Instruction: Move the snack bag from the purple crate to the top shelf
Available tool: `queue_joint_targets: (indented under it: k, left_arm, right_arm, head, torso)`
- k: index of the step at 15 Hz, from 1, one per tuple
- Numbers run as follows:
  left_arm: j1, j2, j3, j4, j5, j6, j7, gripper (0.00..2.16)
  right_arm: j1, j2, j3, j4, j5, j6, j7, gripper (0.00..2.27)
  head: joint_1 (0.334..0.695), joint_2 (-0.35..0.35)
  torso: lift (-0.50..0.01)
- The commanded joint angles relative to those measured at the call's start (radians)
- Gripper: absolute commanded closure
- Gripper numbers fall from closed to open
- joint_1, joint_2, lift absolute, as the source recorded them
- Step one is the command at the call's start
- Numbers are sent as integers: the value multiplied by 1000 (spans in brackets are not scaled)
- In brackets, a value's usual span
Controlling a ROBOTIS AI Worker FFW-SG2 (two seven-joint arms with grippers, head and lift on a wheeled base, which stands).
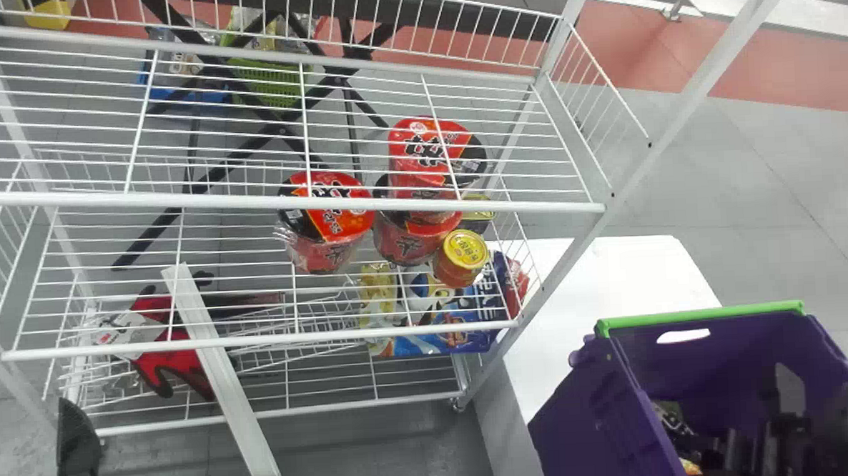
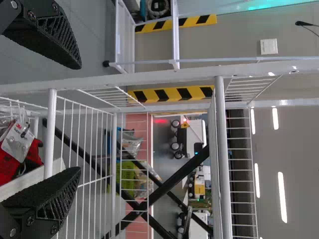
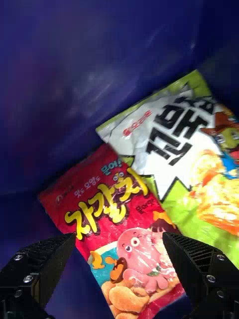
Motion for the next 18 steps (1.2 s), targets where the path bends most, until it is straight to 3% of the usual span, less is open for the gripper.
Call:
queue_joint_targets:
  k: [1, 7, 15, 17, 18]
  left_arm:
    - [-1, 0, 0, 3, 0, 0, 0, 87]
    - [-12, 0, 0, 14, 3, 3, -3, 87]
    - [-14, 9, 2, 15, 5, 0, -3, 87]
    - [-14, 11, 2, 17, 5, 0, -3, 87]
    - [-14, 11, 2, 17, 5, 0, -3, 87]
  right_arm:
    - [-8, 2, 36, 37, 13, -41, 0, 181]
    - [-22, 8, 111, 146, 52, -207, -26, 167]
    - [-22, 56, 203, 244, 53, -428, -54, 134]
    - [-22, 57, 207, 248, 71, -434, -54, 242]
    - [-22, 57, 208, 248, 84, -431, -51, 535]
  head:
    - [695, -350]
    - [695, -350]
    - [695, -350]
    - [695, -350]
    - [695, -350]
  torso:
    - [-452]
    - [-452]
    - [-452]
    - [-452]
    - [-452]
